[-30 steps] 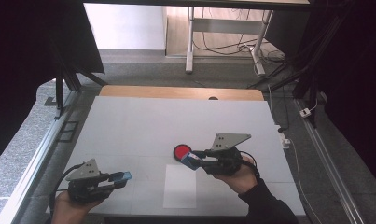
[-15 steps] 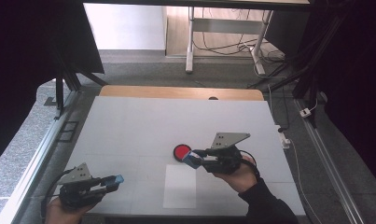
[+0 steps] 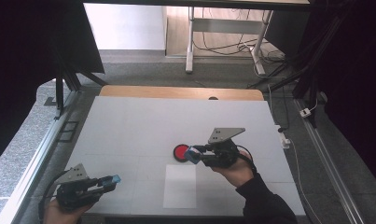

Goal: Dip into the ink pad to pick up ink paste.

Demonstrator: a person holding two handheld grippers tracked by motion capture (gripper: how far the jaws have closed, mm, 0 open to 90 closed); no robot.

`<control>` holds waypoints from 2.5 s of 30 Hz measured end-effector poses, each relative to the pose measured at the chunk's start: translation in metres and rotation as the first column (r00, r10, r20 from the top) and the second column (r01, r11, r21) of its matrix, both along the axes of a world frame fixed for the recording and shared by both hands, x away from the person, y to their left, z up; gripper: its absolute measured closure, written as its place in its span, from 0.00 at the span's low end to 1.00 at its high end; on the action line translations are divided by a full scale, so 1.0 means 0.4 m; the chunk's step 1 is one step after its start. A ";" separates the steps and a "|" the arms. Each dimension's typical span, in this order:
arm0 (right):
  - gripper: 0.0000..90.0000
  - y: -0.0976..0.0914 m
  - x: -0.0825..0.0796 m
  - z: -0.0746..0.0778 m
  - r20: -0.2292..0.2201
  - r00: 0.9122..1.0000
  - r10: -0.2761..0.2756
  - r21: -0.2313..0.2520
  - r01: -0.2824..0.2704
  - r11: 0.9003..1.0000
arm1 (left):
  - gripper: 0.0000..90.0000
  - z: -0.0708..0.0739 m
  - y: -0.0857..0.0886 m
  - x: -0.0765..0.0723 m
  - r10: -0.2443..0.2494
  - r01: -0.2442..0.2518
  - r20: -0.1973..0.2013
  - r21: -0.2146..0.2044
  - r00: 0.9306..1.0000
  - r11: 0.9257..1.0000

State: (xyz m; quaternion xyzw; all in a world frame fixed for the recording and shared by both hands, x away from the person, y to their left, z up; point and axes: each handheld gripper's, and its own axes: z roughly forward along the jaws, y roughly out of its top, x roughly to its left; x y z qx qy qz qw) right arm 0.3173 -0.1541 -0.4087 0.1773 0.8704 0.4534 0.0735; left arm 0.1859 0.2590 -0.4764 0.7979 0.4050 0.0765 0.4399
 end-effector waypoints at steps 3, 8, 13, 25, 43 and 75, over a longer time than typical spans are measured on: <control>0.78 0.007 0.016 -0.003 -0.003 1.000 -0.010 -0.007 0.010 1.000 | 0.76 -0.001 0.001 0.001 0.007 -0.007 -0.006 -0.004 1.000 1.000; 0.78 0.027 0.046 -0.012 -0.011 0.999 -0.036 -0.023 0.036 0.999 | 0.76 -0.001 -0.003 0.002 0.007 -0.007 -0.009 0.012 1.000 1.000; 0.78 0.052 0.069 -0.024 -0.006 0.999 -0.049 -0.054 0.049 0.997 | 0.76 0.000 -0.007 0.001 0.010 -0.010 -0.002 0.029 1.000 1.000; 0.78 0.093 0.132 -0.073 -0.036 0.996 -0.087 -0.124 0.082 0.989 | 0.76 -0.002 -0.005 0.003 0.022 -0.021 -0.017 0.027 1.000 0.999; 0.78 0.127 0.190 -0.146 -0.059 0.993 -0.104 -0.210 0.090 0.974 | 0.76 -0.001 -0.002 0.002 0.049 -0.048 -0.018 0.038 0.999 0.998; 0.78 0.166 0.201 -0.173 -0.043 0.990 -0.138 -0.307 0.118 0.944 | 0.76 -0.003 -0.004 0.004 0.040 -0.039 -0.031 0.041 0.999 0.998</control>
